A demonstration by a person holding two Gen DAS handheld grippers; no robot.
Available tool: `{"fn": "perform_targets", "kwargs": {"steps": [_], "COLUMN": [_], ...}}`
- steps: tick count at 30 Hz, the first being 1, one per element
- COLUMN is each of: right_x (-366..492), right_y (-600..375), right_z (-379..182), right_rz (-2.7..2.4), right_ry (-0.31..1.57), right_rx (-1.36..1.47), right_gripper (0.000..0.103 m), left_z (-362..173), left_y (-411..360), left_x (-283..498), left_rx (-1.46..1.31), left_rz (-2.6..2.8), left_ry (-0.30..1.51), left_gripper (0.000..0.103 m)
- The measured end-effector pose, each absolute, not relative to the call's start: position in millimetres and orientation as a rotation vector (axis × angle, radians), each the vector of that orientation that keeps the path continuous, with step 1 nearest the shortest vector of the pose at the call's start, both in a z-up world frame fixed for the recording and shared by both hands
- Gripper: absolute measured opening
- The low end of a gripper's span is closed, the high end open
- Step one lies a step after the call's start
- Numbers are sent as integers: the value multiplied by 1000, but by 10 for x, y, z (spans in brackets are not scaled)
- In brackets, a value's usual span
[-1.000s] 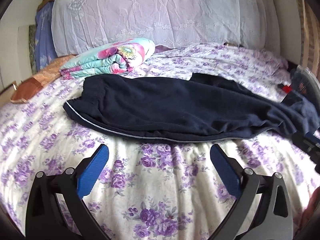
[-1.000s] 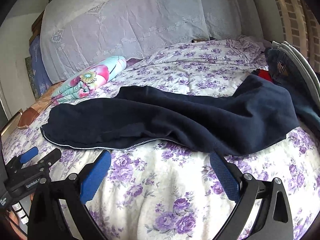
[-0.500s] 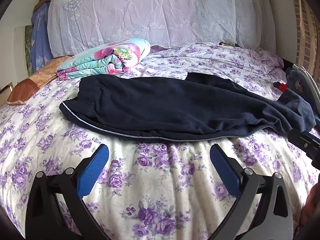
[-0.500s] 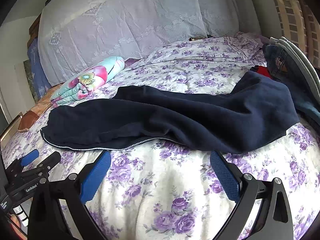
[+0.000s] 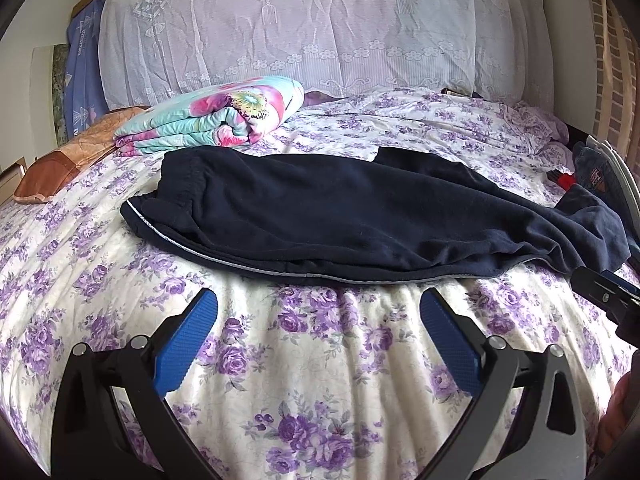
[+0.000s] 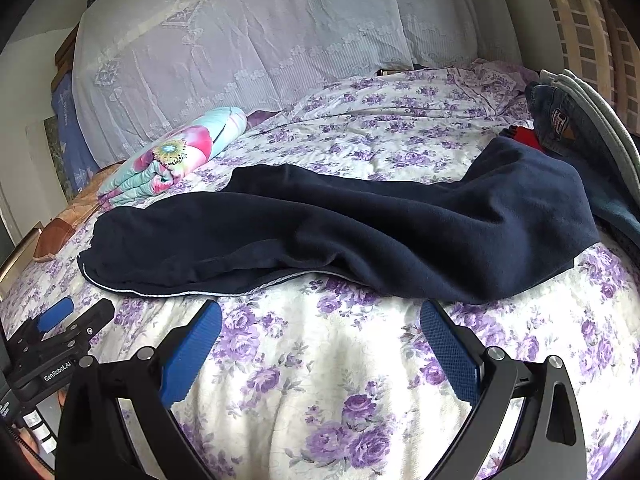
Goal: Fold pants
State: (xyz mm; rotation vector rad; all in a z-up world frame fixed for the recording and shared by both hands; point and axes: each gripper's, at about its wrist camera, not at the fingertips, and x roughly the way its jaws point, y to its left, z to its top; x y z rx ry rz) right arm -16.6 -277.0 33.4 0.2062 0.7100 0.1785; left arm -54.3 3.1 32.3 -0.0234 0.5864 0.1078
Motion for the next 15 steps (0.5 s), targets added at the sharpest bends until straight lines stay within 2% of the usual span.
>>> {"fn": "perform_targets", "kwargs": {"steps": [15], "right_x": [-158], "right_y": [-2781], "right_z": [322], "right_rz": [178], "right_ry": [713], "right_rx": [210], "right_gripper": [100], "left_z": [316], "left_y": [41], "left_x": [-543], "left_rx": [-45], "left_rz": [109], "left_ry": [595], "left_gripper": [99]}}
